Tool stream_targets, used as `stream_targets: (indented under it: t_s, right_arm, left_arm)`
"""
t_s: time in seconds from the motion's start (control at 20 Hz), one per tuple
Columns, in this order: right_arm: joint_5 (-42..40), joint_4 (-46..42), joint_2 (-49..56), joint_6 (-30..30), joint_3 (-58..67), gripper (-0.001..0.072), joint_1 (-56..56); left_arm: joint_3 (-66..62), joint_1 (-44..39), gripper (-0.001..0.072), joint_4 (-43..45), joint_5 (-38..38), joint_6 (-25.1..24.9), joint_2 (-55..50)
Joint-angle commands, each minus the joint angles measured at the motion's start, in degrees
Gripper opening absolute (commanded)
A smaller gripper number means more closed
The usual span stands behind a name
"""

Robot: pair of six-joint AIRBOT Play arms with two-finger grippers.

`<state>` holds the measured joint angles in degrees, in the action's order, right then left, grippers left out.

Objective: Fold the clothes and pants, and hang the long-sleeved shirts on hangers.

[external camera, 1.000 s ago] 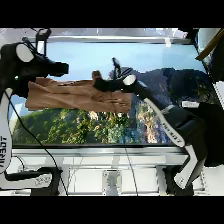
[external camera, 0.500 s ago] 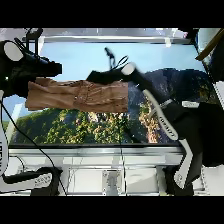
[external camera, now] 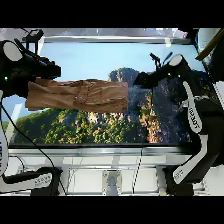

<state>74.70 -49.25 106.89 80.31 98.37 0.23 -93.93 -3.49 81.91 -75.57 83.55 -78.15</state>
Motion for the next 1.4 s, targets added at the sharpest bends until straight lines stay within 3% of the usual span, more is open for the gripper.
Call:
stream_targets:
  t_s: [0.0,0.25,0.55,0.6,0.65,0.7,0.85,1.1,1.2,1.35]
  right_arm:
    - [-10.73,8.35,0.48,-0.50,-9.99,0.0618,-1.64]
    - [-12.68,20.39,6.99,-4.04,-10.60,0.0617,3.19]
    - [-18.36,21.18,8.26,-3.91,-10.47,0.0607,10.16]
    - [-18.05,21.81,8.15,-3.76,-10.47,0.0570,10.71]
    - [-16.46,23.56,8.00,-3.85,-10.47,0.0338,11.02]
    - [-14.40,24.37,7.61,-3.91,-10.47,0.0037,10.99]
    - [-5.40,18.64,3.87,-4.02,-10.49,0.0034,8.96]
    - [10.03,-0.68,-6.78,0.11,-10.51,0.0033,3.19]
    - [15.02,-4.09,-11.58,0.24,-10.56,0.0033,0.04]
    - [18.51,-3.87,-18.45,2.10,-10.51,0.0034,-3.89]
  left_arm:
    - [-0.02,-0.09,0.0020,0.15,-0.20,-0.04,-0.02]
    - [-0.02,-0.11,0.0019,-0.02,-0.24,-0.02,-0.02]
    - [-0.02,-0.11,0.0018,-0.02,-0.46,-0.04,-0.02]
    - [-0.02,-0.11,0.0018,-0.02,-0.46,-0.07,-0.02]
    - [-0.02,-0.11,0.0017,0.00,-0.68,-0.09,0.00]
    - [-0.02,-0.04,0.0017,0.28,-1.16,-0.87,0.00]
    - [-0.02,-0.04,0.0010,2.62,-4.66,-2.14,0.26]
    - [-0.02,-1.22,0.0010,2.05,-10.99,-1.88,4.09]
    - [-0.02,-2.91,0.0010,1.38,-11.26,-0.26,6.40]
    - [2.03,-7.65,0.0010,-6.51,-7.63,0.35,6.88]
